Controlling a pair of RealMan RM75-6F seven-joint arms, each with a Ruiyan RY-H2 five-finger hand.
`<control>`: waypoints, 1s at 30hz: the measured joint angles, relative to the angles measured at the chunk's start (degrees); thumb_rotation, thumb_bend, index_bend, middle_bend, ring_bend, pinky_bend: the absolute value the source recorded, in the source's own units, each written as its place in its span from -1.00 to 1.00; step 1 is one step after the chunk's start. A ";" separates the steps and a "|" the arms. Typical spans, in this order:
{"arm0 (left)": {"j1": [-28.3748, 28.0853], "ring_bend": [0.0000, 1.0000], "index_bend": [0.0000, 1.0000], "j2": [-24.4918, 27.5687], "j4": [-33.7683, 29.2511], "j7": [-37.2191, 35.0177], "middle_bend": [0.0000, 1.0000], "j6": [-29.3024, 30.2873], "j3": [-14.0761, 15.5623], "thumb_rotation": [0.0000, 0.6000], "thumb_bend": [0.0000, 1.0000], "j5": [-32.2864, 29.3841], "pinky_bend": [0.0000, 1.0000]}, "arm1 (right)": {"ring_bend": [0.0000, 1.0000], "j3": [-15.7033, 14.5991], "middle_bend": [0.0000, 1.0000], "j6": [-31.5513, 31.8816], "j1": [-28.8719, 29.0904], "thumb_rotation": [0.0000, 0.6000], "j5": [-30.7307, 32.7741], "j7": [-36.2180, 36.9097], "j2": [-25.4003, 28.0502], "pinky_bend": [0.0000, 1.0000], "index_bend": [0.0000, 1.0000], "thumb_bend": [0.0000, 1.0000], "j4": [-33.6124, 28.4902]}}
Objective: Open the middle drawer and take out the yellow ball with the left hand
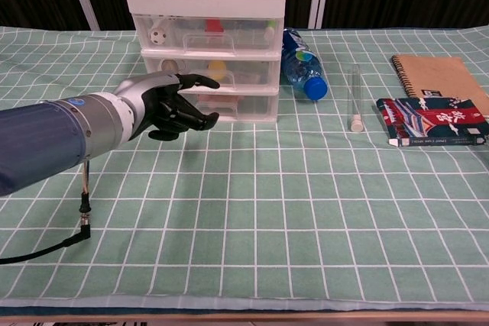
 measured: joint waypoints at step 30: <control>-0.81 0.98 -0.76 -4.19 7.79 -14.41 0.93 -4.29 -1.38 1.00 -0.07 4.47 1.00 | -1.00 0.14 -1.00 -0.41 0.01 1.00 0.45 0.38 0.17 -0.56 -1.00 -0.91 -0.42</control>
